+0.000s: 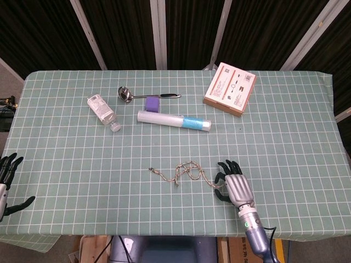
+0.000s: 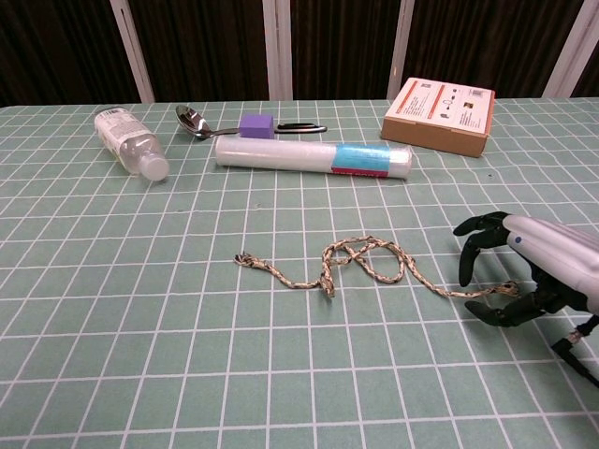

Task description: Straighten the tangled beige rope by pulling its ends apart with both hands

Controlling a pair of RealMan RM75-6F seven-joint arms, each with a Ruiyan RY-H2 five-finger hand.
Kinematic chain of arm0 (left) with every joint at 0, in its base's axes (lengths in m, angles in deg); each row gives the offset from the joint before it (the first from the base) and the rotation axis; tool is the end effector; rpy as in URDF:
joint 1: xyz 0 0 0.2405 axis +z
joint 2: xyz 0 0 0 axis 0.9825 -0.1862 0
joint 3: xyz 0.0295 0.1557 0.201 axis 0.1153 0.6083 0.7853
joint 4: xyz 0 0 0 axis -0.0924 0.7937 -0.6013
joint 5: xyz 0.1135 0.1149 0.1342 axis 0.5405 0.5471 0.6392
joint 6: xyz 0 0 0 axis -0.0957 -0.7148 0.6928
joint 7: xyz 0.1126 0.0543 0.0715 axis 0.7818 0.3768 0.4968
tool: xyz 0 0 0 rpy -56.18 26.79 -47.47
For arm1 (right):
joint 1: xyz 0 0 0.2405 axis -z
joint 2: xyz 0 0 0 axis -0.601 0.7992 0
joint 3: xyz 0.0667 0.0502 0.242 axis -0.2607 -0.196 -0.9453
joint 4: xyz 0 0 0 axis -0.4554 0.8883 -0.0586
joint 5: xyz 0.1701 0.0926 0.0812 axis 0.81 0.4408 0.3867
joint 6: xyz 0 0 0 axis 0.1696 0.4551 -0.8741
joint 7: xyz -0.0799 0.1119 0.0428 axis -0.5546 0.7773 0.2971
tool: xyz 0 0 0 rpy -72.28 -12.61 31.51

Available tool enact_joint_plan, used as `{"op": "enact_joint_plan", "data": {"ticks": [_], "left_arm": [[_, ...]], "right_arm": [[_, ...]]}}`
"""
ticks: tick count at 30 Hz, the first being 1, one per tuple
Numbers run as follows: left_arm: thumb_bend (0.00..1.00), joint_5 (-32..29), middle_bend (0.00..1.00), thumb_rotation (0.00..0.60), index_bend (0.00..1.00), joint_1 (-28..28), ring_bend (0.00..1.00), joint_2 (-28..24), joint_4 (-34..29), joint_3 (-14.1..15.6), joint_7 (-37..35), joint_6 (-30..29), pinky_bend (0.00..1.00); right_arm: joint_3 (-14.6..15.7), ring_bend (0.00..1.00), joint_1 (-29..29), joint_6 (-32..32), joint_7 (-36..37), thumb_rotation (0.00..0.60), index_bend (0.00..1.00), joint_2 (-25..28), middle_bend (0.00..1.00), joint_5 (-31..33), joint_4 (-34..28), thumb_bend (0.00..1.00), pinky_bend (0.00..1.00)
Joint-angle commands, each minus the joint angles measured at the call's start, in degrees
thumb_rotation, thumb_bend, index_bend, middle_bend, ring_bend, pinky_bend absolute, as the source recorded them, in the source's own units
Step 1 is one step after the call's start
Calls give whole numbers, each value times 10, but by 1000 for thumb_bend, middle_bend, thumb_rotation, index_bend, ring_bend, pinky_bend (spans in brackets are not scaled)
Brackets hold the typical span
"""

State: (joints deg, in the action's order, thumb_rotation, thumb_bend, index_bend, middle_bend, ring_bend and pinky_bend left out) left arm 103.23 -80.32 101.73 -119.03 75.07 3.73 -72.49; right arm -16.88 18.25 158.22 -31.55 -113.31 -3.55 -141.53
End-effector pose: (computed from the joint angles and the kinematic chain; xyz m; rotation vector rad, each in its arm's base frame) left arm -0.3071 0.1537 0.1678 -1.3580 -0.8789 -0.9713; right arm -0.2014 -0.2331 -0.0282 1.5757 -1.2167 0.9578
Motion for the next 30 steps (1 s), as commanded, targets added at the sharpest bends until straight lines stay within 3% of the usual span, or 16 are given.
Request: {"op": "enact_joint_plan", "data": {"ticks": [1,30], "left_arm": [[18,0,0,600,0,0,0,0,0,0,0,0,0],[18,-1,0,600,0,0,0,-1,-2,-1,-4,-1,0]], "right_arm": [[-1,0,-1,0,-1,600,530,-1,176,4,1,389,0],[5,0,-6,5,-15,600,586,-2,193,21,-5,441,0]]}}
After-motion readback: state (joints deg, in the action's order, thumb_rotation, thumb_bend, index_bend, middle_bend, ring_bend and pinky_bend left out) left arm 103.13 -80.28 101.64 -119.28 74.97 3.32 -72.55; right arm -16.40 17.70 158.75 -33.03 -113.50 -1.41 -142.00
